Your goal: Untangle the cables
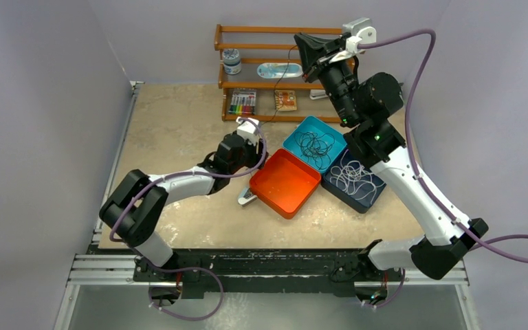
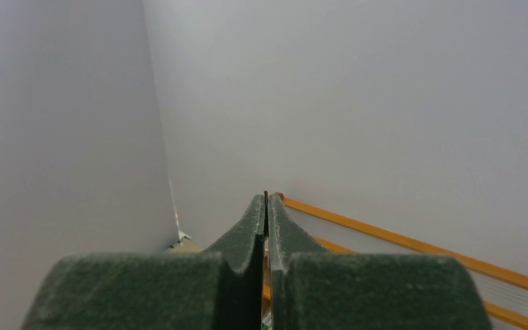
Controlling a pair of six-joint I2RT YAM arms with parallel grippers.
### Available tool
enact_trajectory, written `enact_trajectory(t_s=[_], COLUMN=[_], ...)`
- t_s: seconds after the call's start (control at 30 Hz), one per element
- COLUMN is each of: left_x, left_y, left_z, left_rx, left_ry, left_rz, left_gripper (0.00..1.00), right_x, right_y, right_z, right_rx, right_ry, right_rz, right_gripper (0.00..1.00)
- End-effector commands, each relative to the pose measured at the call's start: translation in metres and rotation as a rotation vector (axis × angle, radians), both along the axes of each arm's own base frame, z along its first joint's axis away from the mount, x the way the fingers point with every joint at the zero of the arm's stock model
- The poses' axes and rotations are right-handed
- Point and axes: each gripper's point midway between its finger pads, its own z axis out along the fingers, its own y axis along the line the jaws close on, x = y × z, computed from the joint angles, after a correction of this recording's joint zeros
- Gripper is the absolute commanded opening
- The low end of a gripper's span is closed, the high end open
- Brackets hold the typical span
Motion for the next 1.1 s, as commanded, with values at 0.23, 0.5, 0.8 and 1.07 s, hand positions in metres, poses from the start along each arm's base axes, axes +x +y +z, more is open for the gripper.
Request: enact_trajectory(t_s=[0.23, 0.5, 0.8, 1.07], left_x=[0.027, 0.025, -0.012, -0.031], left_y=[-0.013, 0.007, -0.001, -0.040], left_z=[0.008, 0.073, 0.163, 0.167], left_rx=[0.016, -0.030, -0.142, -0.222], left_ry=[-0.057, -0.117, -0.167, -0.110], left_rz=[0.044, 0.140, 0.016, -0.123], left_gripper=[0.29, 0.00, 0.00, 0.00], right_x=[-0.018, -0.030, -0.040, -0.041], right_y=[-0.008, -0.023, -0.063, -0.086], right_z=[0.019, 0.012, -0.022, -0.067], right_rx=[0.048, 0.063, 0.058, 0.029], right_ry=[-0.042, -0.030, 0.055, 0.162], right_rz=[0.033, 0.011, -0.129, -0.229], right_gripper=[0.00, 0.00, 0.00, 0.00])
